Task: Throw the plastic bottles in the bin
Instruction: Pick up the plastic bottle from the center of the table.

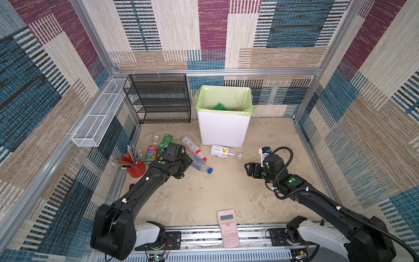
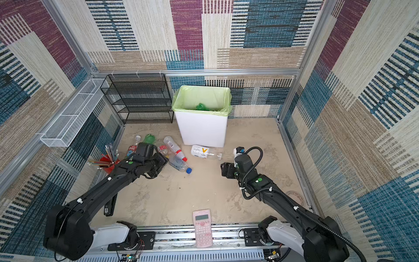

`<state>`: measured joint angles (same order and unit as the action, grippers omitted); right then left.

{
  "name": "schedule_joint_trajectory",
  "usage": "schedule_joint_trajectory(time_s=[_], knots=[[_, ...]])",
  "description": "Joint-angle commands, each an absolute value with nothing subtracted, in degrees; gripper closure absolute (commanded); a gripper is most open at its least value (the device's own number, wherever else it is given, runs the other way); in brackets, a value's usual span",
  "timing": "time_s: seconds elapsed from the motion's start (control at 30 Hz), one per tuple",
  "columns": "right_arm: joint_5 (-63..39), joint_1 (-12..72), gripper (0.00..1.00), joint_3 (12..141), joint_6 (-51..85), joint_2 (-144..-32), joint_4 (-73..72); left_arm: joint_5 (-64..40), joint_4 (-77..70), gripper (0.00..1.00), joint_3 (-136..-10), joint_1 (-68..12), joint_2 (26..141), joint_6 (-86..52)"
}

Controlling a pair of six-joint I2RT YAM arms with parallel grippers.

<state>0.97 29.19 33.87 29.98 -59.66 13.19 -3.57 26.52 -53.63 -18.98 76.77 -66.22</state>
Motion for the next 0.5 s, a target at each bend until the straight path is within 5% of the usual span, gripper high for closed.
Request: schedule_joint_trajectory(time_s=[0.0,0.47], knots=[[-0.7,29.4,0.18,31.8,33.2,-58.7,9.3,-4.6,30.2,0.33,-57.4,-20.0,81.3,-72.6],[0.7,29.4,0.17,30.8,32.0,-55.7,9.4,1.4,42.8,0.20,-74.4,-24.6,99.0,-78.8]])
